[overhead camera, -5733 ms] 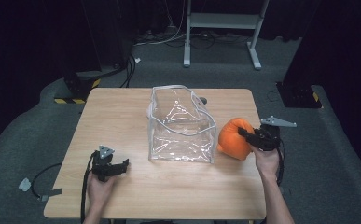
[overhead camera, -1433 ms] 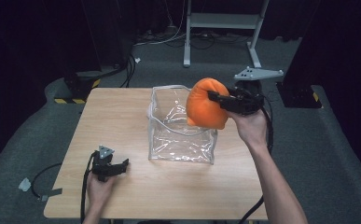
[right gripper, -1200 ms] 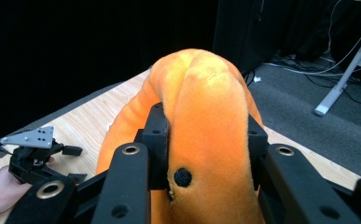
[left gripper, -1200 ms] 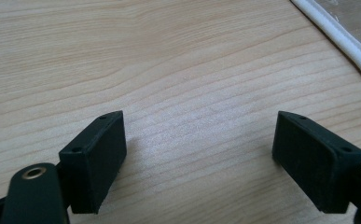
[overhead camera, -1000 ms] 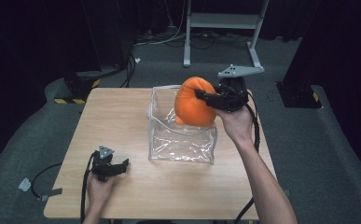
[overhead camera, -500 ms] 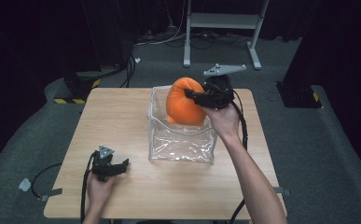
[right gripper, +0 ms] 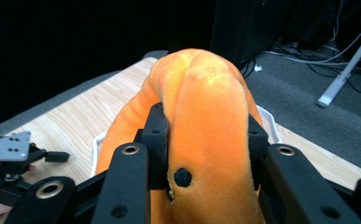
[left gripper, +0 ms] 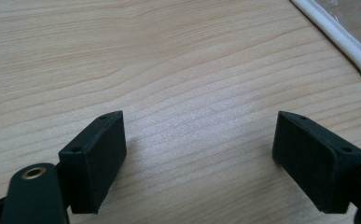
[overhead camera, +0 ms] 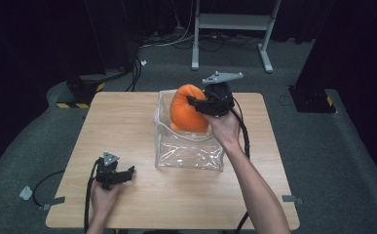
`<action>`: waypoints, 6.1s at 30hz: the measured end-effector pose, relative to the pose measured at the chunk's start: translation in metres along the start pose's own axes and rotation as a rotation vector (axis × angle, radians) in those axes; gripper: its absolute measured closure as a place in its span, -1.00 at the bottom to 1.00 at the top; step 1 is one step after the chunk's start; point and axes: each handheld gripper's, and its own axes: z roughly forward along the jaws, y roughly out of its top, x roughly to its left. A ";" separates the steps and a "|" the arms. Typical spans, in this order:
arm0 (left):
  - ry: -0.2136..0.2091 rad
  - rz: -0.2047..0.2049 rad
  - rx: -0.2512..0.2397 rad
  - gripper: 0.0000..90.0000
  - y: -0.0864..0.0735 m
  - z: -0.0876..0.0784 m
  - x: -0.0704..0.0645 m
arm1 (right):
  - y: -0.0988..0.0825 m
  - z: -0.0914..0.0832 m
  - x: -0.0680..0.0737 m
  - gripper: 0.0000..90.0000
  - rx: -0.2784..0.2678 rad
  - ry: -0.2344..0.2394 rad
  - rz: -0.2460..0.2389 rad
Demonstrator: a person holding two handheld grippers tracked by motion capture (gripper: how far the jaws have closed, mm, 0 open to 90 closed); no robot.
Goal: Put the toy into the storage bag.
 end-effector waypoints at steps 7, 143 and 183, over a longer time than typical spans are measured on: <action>0.000 0.000 0.000 -0.61 0.000 0.000 0.000 | -0.010 0.007 0.000 0.43 0.010 -0.016 -0.012; -0.005 0.009 0.002 -0.59 0.000 -0.001 0.000 | -0.079 -0.028 -0.024 -0.20 0.078 0.023 0.109; -0.003 0.009 0.002 -0.59 0.000 -0.001 -0.001 | -0.085 -0.077 -0.030 -0.15 -0.054 -0.003 0.101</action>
